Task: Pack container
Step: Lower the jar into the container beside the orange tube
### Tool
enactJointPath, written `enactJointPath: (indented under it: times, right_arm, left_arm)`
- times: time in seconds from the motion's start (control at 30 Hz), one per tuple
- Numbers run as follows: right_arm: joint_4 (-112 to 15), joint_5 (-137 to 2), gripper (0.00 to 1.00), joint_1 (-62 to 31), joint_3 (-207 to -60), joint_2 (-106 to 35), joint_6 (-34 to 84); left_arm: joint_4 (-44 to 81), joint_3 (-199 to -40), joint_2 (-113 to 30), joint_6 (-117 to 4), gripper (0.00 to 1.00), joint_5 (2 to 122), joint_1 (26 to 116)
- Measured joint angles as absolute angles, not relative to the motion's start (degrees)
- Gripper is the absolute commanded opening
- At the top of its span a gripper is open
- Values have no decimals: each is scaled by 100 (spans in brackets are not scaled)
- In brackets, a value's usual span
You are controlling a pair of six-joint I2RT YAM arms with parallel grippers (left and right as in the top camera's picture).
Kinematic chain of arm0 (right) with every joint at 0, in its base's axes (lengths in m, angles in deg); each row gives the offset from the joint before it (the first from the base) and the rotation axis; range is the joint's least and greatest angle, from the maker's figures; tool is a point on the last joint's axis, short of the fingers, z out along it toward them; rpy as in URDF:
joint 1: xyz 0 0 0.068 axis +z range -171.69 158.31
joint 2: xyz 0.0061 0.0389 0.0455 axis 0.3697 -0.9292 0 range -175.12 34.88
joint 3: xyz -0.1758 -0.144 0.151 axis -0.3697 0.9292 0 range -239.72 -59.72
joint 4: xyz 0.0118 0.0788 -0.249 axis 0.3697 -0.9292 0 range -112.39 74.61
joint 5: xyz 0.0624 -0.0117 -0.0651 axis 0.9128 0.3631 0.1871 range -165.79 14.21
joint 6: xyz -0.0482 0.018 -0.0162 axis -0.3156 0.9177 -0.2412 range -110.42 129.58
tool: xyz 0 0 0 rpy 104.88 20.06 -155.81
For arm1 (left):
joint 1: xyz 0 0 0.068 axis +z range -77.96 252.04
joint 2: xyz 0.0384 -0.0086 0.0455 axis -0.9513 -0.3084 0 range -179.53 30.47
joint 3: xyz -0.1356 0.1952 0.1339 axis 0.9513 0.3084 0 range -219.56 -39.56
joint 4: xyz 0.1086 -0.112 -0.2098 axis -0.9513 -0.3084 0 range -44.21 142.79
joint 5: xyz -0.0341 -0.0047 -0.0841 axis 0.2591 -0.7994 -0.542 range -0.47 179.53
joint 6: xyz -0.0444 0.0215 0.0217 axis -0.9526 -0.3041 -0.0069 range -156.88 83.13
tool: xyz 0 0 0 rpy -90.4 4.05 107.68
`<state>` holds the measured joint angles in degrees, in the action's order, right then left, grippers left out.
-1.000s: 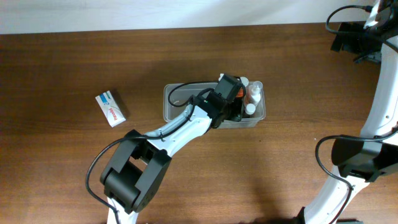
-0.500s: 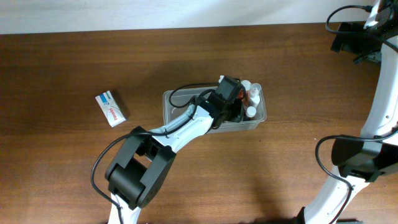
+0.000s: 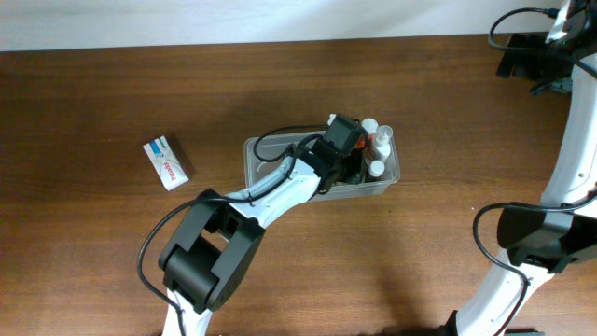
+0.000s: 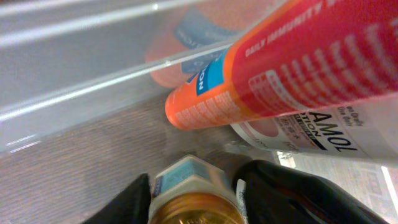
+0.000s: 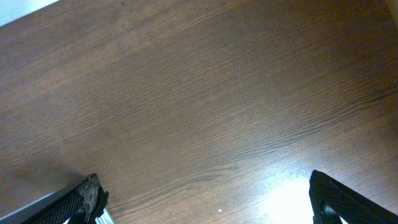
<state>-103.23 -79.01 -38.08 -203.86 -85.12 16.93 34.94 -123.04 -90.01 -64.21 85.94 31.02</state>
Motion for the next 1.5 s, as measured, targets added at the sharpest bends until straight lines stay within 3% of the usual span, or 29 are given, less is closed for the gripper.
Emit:
enactJointPath:
  times: [0.3, 1.5]
  right_arm:
    - [-10323, -7901, 98, -3808, -20386, -8512, 1698]
    - [-10323, -7901, 99, -3808, -20386, -8512, 1691]
  left_arm:
    - [3497, -12304, -9001, -6438, 68, 8594, 3102]
    - [3110, -12306, -8791, -6174, 68, 8594, 3489]
